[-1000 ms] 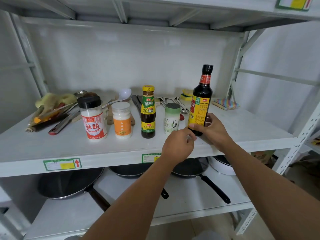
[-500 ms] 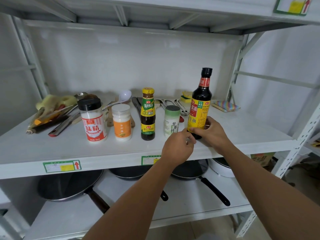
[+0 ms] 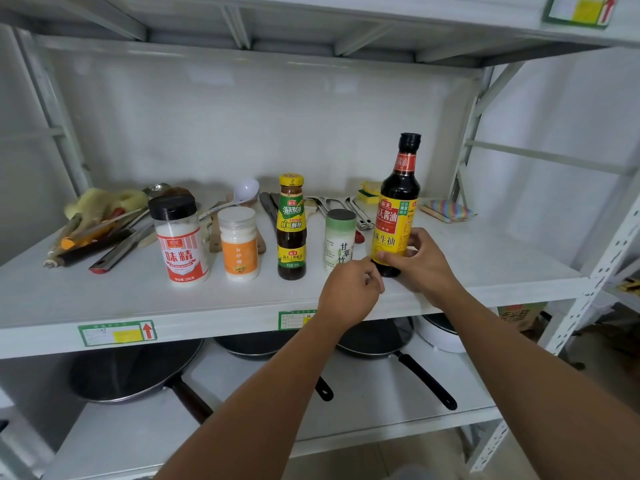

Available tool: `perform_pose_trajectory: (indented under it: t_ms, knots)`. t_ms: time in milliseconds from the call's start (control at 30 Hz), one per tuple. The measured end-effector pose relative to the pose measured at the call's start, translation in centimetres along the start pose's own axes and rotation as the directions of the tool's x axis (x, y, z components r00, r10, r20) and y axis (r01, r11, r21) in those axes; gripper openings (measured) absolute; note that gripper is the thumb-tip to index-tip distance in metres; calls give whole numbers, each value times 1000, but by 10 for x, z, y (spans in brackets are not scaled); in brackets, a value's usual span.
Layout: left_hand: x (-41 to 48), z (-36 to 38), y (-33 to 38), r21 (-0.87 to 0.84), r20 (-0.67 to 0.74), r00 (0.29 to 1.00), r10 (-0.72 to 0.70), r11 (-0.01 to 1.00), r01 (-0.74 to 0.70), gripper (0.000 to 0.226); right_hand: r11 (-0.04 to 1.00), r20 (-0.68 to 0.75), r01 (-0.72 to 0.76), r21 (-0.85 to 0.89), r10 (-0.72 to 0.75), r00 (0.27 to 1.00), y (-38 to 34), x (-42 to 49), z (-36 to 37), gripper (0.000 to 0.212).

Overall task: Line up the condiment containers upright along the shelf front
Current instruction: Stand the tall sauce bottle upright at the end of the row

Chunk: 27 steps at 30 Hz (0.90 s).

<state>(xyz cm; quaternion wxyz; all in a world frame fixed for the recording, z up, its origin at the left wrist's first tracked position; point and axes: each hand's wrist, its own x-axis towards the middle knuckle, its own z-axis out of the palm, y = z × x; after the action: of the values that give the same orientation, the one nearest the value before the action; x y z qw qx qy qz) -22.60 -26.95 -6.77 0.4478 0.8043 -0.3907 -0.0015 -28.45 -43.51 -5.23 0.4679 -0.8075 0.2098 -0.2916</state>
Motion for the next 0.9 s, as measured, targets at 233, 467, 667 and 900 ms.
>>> perform_pose_trajectory:
  t_ms: [233,467,667,900]
  knots:
    - [-2,-1,2,2,2,1000,-11,1000,11,28,1000,43,20,-2,-20,999,-4,-2,1,73]
    - [-6,-1,4,5,-3,1000,-17,1000,17,24,998,23,33,59,-34,999,-3,-4,1,76]
    - [-4,-4,3,7,31,1000,-3,1000,3,21,993,72,-2,115,-6,997,-1,-3,0,70]
    - [-3,-3,4,4,25,1000,-16,1000,16,22,1000,30,20,4,-20,999,-4,-3,4,79]
